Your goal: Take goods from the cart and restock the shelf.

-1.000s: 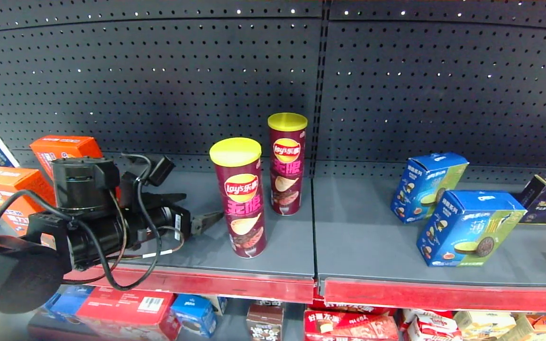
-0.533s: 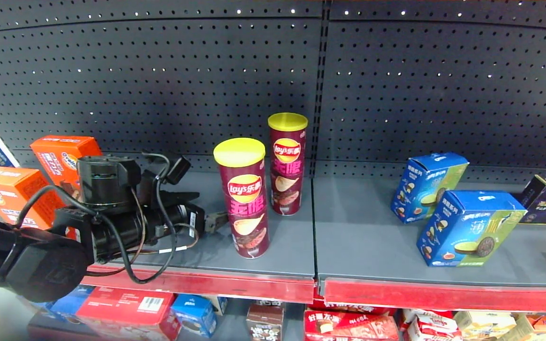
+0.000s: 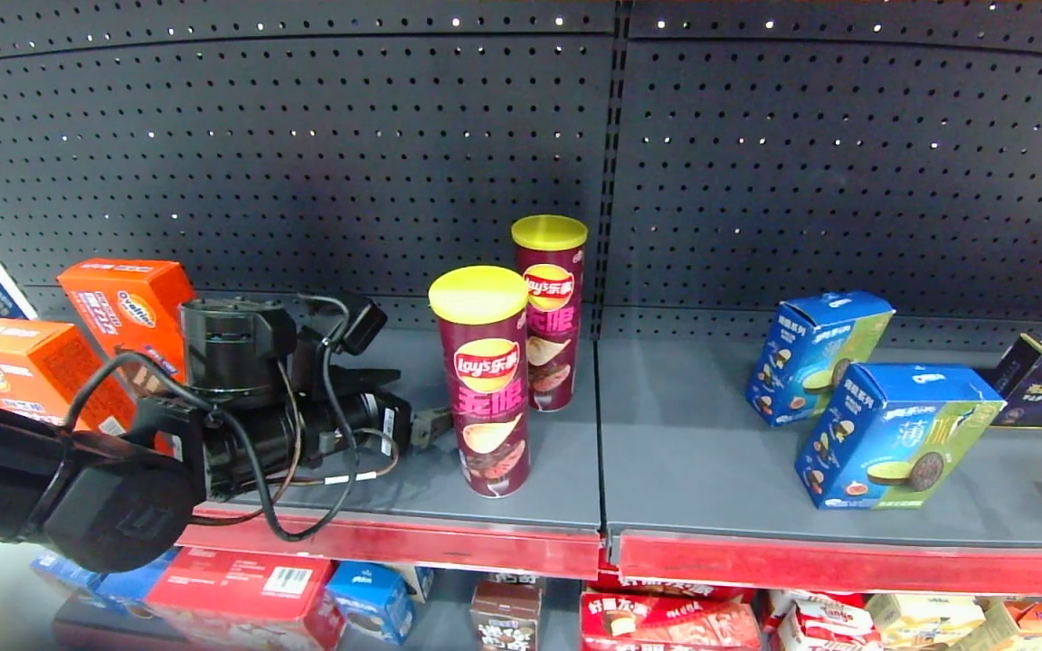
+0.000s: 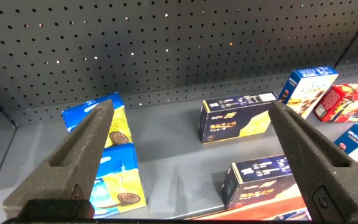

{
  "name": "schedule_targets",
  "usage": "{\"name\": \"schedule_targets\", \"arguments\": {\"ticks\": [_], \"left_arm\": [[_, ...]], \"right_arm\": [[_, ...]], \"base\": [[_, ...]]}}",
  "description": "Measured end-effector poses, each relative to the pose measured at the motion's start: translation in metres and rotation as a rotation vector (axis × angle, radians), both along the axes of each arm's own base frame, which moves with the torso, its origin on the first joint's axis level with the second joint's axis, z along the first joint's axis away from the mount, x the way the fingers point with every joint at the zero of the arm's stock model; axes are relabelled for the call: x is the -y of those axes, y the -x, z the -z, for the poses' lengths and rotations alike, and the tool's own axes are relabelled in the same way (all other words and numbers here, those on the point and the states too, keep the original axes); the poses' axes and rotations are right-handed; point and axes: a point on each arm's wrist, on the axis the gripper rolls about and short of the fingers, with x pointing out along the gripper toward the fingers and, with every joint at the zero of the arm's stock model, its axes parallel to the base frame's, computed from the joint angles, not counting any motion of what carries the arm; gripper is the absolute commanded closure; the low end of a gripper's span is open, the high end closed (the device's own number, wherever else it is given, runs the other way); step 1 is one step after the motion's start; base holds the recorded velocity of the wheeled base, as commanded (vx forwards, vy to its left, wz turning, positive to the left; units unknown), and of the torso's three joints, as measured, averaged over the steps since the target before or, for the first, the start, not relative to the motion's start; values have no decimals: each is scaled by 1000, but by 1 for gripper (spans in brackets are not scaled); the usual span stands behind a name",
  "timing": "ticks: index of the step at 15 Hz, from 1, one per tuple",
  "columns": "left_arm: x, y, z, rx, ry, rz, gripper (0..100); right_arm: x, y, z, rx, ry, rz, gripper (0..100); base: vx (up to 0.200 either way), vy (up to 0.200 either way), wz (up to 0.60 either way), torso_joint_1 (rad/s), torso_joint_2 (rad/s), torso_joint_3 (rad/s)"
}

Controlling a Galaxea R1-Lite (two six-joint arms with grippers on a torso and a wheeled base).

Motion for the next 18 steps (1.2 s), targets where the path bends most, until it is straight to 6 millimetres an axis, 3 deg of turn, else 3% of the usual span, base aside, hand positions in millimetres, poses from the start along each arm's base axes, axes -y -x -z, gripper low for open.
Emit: {"name": "schedule_targets", "arguments": {"ticks": [18], "left_arm": [[31,-19,1,20,10,59,0]], "right_arm": [[-1,-1,0,-4,2,0,0]], "base": [[0,0,0,0,0,0]]}}
